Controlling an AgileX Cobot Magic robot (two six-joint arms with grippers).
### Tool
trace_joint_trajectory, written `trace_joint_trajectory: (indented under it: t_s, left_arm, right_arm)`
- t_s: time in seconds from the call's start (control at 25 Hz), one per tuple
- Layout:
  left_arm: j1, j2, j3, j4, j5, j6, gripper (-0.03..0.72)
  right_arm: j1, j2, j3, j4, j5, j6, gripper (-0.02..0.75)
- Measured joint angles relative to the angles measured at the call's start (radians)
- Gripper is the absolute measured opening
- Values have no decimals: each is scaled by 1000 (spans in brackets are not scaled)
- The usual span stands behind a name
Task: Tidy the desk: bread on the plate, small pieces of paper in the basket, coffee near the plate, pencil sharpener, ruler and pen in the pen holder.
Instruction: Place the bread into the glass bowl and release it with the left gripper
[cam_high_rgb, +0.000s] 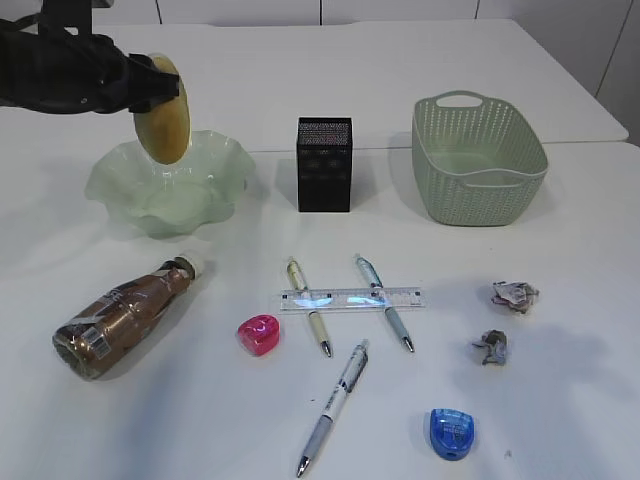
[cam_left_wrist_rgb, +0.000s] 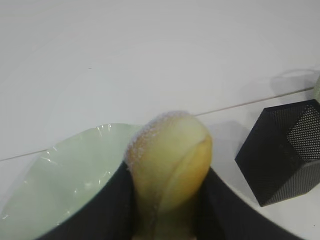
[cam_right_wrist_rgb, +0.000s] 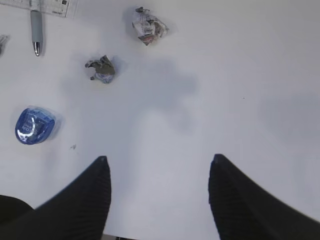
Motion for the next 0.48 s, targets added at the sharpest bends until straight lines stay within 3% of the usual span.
trace_joint_trajectory:
  t_s: [0.48]
  left_arm:
    - [27, 177, -123, -2, -24, 0, 218]
  right_arm:
    - [0, 0, 0, 0, -1, 0, 484]
